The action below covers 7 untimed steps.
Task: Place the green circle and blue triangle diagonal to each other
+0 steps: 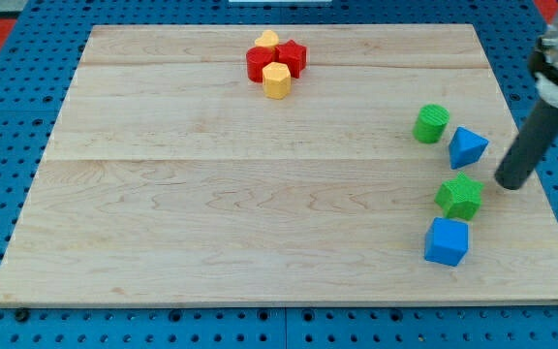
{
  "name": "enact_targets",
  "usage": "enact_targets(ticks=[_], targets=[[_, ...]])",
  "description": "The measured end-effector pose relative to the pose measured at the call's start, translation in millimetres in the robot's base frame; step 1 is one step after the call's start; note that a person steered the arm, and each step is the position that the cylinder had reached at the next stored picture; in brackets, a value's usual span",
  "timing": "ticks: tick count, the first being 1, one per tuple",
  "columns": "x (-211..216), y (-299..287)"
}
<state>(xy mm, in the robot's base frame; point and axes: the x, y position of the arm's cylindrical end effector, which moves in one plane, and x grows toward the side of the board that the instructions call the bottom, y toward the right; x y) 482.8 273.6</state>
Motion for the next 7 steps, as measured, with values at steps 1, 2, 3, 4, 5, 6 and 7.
enact_targets(ticks=[1, 2, 3, 4, 5, 6, 7], targets=[[-25, 31], [-37, -4], [-43, -27], [-57, -41], [-67, -53], [-78, -65], [-82, -70]])
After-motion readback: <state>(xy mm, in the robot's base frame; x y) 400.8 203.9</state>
